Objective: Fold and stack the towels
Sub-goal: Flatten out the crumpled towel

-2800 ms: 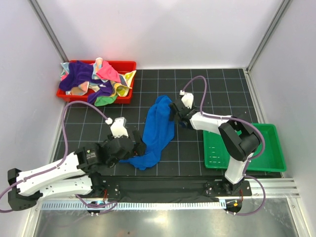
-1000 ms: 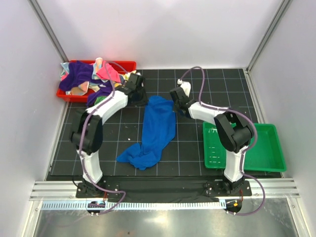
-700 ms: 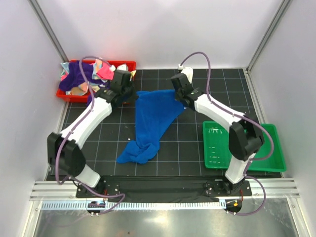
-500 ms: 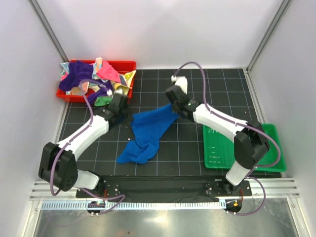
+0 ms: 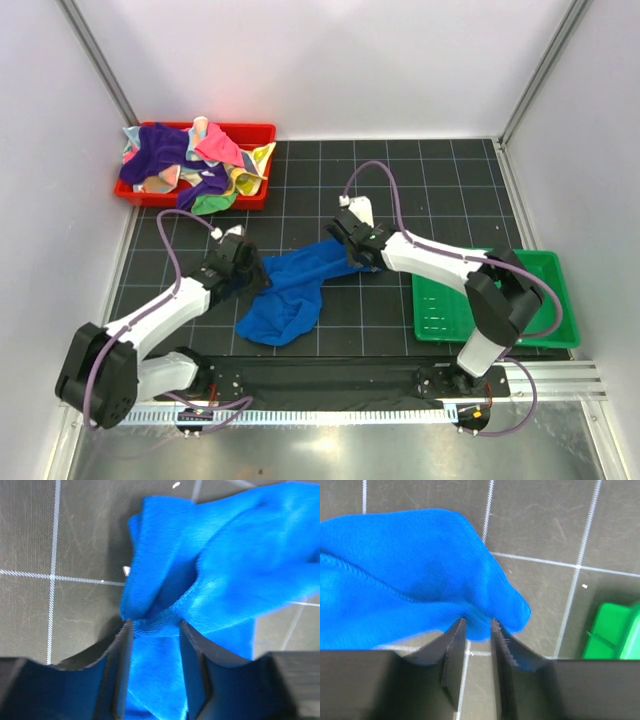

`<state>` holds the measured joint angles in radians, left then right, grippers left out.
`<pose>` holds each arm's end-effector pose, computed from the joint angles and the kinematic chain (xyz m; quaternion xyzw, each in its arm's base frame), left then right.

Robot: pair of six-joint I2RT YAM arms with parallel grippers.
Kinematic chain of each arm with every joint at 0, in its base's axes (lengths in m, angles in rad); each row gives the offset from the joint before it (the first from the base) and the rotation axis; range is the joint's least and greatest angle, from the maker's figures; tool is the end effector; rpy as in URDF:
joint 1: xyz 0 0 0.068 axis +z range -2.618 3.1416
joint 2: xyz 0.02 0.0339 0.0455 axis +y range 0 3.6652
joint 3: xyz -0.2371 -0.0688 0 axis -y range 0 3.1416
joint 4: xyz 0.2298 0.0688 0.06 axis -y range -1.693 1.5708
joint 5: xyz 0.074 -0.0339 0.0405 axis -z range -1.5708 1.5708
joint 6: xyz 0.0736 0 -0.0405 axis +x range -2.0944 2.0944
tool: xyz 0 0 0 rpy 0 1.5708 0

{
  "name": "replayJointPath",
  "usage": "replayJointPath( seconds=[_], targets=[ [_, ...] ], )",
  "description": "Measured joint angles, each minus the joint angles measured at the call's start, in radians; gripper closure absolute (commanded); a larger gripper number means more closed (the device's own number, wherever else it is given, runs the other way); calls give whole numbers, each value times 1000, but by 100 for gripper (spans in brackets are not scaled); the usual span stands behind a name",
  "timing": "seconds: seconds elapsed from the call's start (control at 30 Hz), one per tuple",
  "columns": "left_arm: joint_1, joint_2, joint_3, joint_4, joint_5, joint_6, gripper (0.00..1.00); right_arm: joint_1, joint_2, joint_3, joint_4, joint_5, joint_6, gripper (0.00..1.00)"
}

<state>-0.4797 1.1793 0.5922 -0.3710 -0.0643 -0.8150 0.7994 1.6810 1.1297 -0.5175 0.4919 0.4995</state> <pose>0.2141 -0.1061 0.1347 -0.1686 0.9380 -0.1573 0.2589 0.2620 0.2196 0.1582 -0.0806 0.9380 -0.0422 0.3345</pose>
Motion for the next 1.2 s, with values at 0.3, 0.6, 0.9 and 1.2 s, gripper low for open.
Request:
replayJointPath(
  seconds=[0.3, 0.6, 0.9, 1.2],
  targets=[
    [0, -68, 137, -37, -11, 21, 52, -2, -198, -20, -61, 39, 35, 55],
    [-18, 163, 205, -26, 20, 90, 45, -40, -151, -67, -72, 36, 64, 55],
    [-43, 319, 307, -13, 48, 137, 44, -138, -92, -82, -48, -29, 64, 55],
    [-50, 442, 411, -2, 77, 174, 44, -200, -22, -82, -30, -113, 52, 57]
  ],
)
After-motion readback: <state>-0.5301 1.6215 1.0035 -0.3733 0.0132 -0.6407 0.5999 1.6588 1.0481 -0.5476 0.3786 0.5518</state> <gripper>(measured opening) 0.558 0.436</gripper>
